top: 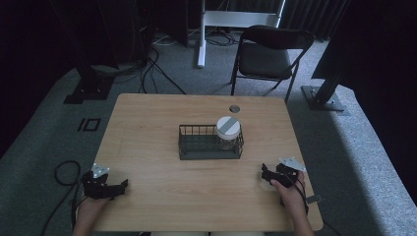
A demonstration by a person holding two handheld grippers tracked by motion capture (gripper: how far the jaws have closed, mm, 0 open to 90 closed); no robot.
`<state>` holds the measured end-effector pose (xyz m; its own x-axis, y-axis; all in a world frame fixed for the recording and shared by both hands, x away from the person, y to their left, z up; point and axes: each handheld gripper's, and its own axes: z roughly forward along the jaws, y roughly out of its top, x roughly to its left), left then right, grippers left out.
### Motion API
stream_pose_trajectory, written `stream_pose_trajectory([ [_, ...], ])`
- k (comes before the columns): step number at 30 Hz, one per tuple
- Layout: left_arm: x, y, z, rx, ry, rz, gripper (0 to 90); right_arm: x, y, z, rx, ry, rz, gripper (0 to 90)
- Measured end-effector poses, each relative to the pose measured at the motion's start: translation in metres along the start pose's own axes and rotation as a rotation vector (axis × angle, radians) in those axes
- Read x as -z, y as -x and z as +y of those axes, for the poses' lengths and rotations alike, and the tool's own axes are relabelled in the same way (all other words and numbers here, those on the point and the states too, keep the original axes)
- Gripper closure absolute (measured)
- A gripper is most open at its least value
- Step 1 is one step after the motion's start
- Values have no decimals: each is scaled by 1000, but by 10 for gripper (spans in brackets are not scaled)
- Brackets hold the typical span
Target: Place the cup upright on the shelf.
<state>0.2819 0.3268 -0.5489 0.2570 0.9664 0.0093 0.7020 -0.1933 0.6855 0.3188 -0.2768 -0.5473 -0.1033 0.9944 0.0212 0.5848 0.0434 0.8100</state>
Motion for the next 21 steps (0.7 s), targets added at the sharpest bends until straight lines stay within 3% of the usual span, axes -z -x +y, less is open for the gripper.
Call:
stream_pose_trajectory([
  [6, 0, 0, 0, 0, 0, 0, 1, 2, 9, -4, 6, -65, 29, 119],
  [9, 0, 0, 0, 0, 0, 0, 1, 3, 13, -6, 18, -113, 70, 119],
  [14, 0, 0, 0, -1, 0, -1, 1, 4, 16, -7, 38, -125, 104, 111],
  [19, 0, 0, 0, -6, 0, -5, 1, 3, 16, -8, 114, -138, 115, 106],
  [21, 0, 0, 0, -7, 1, -5, 1, 3, 16, -8, 115, -139, 120, 106],
])
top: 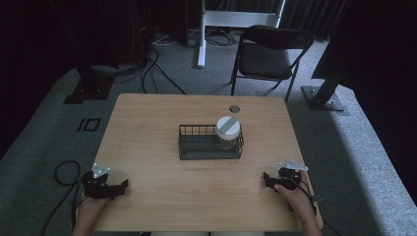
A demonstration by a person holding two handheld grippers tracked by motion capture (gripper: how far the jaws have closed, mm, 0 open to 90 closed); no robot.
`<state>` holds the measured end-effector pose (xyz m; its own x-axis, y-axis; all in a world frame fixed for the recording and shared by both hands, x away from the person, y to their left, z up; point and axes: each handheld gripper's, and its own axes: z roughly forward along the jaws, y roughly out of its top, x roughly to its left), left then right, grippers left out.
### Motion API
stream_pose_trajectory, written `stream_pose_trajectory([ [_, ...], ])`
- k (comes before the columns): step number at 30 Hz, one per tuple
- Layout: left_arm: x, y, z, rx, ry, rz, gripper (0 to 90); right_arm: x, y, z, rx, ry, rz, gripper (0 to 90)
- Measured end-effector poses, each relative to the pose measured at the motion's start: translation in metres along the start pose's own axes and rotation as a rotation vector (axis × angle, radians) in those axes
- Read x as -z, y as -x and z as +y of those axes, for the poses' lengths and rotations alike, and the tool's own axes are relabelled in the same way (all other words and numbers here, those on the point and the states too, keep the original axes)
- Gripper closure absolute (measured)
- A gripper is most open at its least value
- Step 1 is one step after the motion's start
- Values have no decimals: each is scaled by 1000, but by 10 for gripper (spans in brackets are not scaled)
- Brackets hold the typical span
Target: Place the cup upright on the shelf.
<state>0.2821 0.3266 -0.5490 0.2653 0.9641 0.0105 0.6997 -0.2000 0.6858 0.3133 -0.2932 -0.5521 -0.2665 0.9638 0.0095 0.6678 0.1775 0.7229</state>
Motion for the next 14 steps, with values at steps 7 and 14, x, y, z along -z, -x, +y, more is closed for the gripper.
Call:
stream_pose_trajectory([
  [7, 0, 0, 0, 0, 0, 0, 1, 0, 0, 0, 3, -1, 4, 102],
  [14, 0, 0, 0, 0, 1, 0, 1, 0, 0, 0, 3, -1, 4, 102],
])
